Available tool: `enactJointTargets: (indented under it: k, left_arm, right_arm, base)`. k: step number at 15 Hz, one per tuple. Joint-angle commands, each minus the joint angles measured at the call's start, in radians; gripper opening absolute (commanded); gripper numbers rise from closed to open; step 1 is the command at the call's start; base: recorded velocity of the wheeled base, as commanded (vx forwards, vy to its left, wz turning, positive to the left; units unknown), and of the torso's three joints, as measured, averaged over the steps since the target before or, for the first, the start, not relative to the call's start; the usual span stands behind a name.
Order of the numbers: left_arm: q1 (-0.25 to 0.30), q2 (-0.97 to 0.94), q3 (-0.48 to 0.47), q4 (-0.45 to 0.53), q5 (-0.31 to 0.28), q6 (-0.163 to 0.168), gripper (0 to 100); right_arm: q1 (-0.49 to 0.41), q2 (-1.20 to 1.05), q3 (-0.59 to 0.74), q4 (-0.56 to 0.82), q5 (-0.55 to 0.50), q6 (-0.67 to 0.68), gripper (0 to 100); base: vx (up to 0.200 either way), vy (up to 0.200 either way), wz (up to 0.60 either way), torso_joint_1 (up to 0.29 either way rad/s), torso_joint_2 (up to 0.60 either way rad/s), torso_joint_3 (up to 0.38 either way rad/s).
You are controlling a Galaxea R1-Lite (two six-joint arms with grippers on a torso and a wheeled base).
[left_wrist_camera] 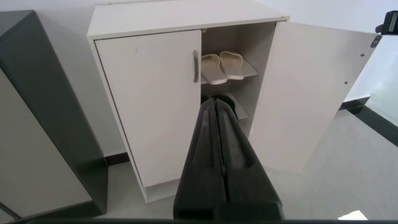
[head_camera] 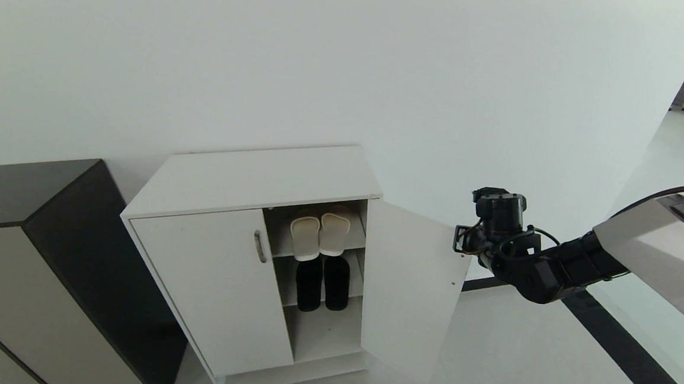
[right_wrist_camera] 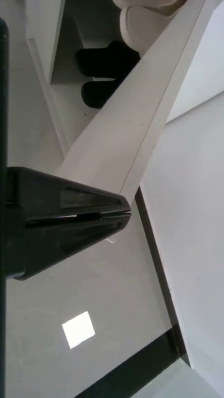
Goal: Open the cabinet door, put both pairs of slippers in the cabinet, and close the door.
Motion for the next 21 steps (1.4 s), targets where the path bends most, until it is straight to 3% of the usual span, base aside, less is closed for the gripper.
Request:
enactJointTargets:
  k: [1, 14, 21]
  left_arm:
    - [-0.001, 0.001, 0.000, 0.000, 0.000, -0.001, 0]
    - [-0.001, 0.001, 0.000, 0.000, 0.000, -0.001, 0]
    - [-0.001, 0.001, 0.000, 0.000, 0.000, -0.002, 0]
  right_arm:
    - [0.001, 0.000, 0.001, 0.000, 0.000, 0.000, 0]
    - [0.001, 0.012, 0.002, 0.001, -0.001, -0.005, 0]
    - [0.065, -0.075, 0.071, -0.002, -0.008, -0.006, 0]
  base:
    - [0.000, 0.000, 0.00, 0.000, 0.00, 0.000]
    - [0.000, 0.000, 0.00, 0.000, 0.00, 0.000]
    - [0.000, 0.000, 0.00, 0.000, 0.00, 0.000]
